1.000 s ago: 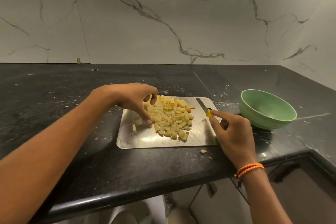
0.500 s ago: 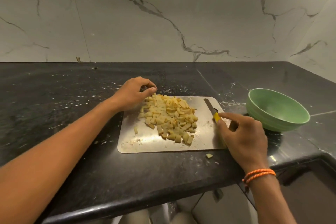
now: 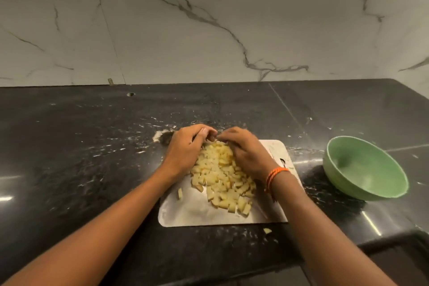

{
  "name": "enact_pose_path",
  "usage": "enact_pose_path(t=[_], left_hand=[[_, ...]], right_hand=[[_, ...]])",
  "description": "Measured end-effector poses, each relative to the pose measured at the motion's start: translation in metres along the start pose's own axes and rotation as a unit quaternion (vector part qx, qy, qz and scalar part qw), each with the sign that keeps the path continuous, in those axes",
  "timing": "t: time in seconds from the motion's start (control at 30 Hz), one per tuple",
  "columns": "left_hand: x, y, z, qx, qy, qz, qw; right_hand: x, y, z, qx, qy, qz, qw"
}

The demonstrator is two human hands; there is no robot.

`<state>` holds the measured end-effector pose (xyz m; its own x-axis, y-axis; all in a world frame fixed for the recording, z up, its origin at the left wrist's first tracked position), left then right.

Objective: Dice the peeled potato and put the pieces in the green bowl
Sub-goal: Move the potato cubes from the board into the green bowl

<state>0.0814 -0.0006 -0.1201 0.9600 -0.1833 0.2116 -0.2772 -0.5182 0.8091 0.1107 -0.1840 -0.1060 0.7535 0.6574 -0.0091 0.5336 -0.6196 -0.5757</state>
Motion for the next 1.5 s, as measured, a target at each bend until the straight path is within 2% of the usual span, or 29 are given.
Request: enact_pose_path(t=[0.17, 0.27, 0.37, 0.43, 0.53, 0.6, 0.73, 0.8, 0.83, 0.9, 0.97, 1.03, 1.13, 1.23, 1.33, 1.43, 1.5], left_hand=[[-0.009, 0.025, -0.009, -0.129, 0.028, -0.026, 0.991], [-0.009, 0.027, -0.024, -0.167, 0.112, -0.059, 0.978], [-0.017, 0.02, -0.021, -0.173, 0.187, -0.103, 0.961], [-0.022, 0.015, -0.012, -0.17, 0.205, -0.118, 0.957], [-0.023, 0.011, -0.005, -0.139, 0.192, -0.116, 0.964], [-0.019, 0.011, -0.005, -0.111, 0.17, -0.111, 0.973], [-0.014, 0.008, -0.006, -0.087, 0.147, -0.118, 0.978], [-0.014, 0.011, -0.005, -0.086, 0.128, -0.121, 0.981], [-0.014, 0.014, -0.004, -0.083, 0.115, -0.116, 0.983], [-0.013, 0.019, -0.001, -0.088, 0.088, -0.108, 0.986], [-0.012, 0.021, 0.005, -0.086, 0.071, -0.115, 0.987], [-0.011, 0.02, 0.011, -0.078, 0.071, -0.137, 0.985], [-0.011, 0.031, 0.024, -0.077, 0.057, -0.145, 0.985], [-0.011, 0.046, 0.024, -0.119, 0.058, -0.112, 0.985], [-0.022, 0.041, 0.009, -0.125, 0.135, -0.142, 0.973], [-0.034, 0.032, 0.013, -0.101, 0.149, -0.205, 0.962], [-0.038, 0.038, 0.031, -0.095, 0.108, -0.214, 0.966]], right_hand=[[-0.04, 0.001, -0.016, 0.124, 0.07, 0.022, 0.99], [-0.032, -0.006, -0.033, 0.152, 0.11, 0.038, 0.982], [0.001, -0.023, -0.028, 0.097, 0.073, 0.017, 0.992], [0.024, -0.034, -0.017, 0.055, 0.016, -0.001, 0.998], [0.043, -0.045, 0.006, -0.004, -0.082, -0.045, 0.996], [0.039, -0.043, 0.014, -0.036, -0.11, -0.065, 0.991], [0.008, -0.023, -0.003, -0.021, -0.091, -0.037, 0.995], [-0.007, -0.013, -0.016, 0.042, -0.085, -0.016, 0.995], [-0.013, -0.008, -0.024, 0.102, -0.058, -0.002, 0.993], [-0.022, 0.011, -0.038, 0.207, 0.046, 0.047, 0.976], [-0.029, 0.025, -0.038, 0.212, 0.117, 0.114, 0.964], [-0.033, 0.02, -0.021, 0.191, 0.101, 0.154, 0.964], [-0.036, -0.009, 0.005, 0.183, 0.051, 0.133, 0.973], [-0.043, -0.018, -0.003, 0.222, 0.124, 0.102, 0.962], [-0.054, -0.01, -0.011, 0.212, 0.191, 0.156, 0.946], [-0.056, -0.017, 0.005, 0.17, 0.152, 0.229, 0.946], [-0.052, -0.028, 0.02, 0.163, 0.108, 0.205, 0.959]])
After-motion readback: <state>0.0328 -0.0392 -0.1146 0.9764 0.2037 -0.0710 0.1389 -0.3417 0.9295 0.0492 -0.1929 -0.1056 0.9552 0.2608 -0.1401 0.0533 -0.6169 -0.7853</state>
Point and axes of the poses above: each hand's wrist, its own x-axis towards the middle knuckle, its own z-axis out of the palm, y = z × x, the point moved 4 cm from there along x, towards the middle knuckle, and after that the axes turned 15 degrees about -y, right-handed, at the moved point
